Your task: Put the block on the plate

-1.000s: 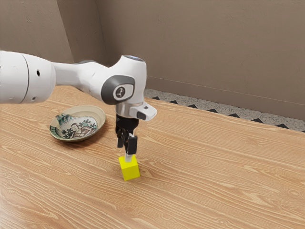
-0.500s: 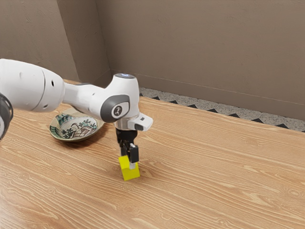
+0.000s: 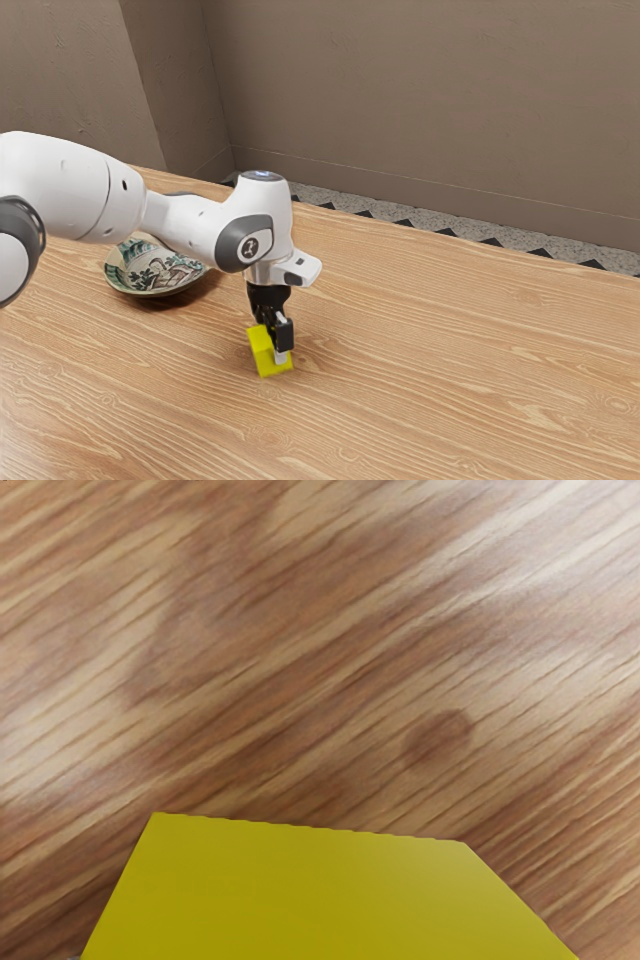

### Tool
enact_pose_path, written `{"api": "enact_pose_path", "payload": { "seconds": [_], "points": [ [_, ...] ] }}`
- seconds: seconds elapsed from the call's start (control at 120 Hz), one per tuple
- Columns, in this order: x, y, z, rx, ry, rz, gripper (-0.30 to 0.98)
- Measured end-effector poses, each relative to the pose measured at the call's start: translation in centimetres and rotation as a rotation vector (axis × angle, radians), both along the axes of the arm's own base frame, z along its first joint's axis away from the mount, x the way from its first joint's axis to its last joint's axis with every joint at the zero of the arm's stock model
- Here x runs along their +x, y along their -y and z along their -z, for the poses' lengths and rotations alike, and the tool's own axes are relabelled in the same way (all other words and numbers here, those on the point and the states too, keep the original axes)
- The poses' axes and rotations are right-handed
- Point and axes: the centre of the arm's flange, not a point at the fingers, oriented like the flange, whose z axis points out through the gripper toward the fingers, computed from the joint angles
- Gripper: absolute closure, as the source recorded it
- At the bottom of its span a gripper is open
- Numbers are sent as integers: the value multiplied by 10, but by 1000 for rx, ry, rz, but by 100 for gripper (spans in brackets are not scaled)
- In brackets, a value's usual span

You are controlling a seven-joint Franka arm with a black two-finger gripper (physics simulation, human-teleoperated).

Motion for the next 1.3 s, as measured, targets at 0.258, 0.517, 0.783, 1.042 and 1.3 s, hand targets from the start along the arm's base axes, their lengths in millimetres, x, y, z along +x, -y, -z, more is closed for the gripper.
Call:
{"api": "enact_pose_path", "payload": {
  "seconds": [0.258, 0.517, 0.783, 1.042, 1.3],
  "points": [
    [-1, -1, -11, 2, 19, 1, 29],
    [5, -40, -79, 16, 125, -60, 28],
    [18, -130, -138, 64, 224, -206, 27],
    [29, -215, -139, 101, 225, -335, 27],
    [31, -276, -105, 126, 179, -416, 24]
  ]
}}
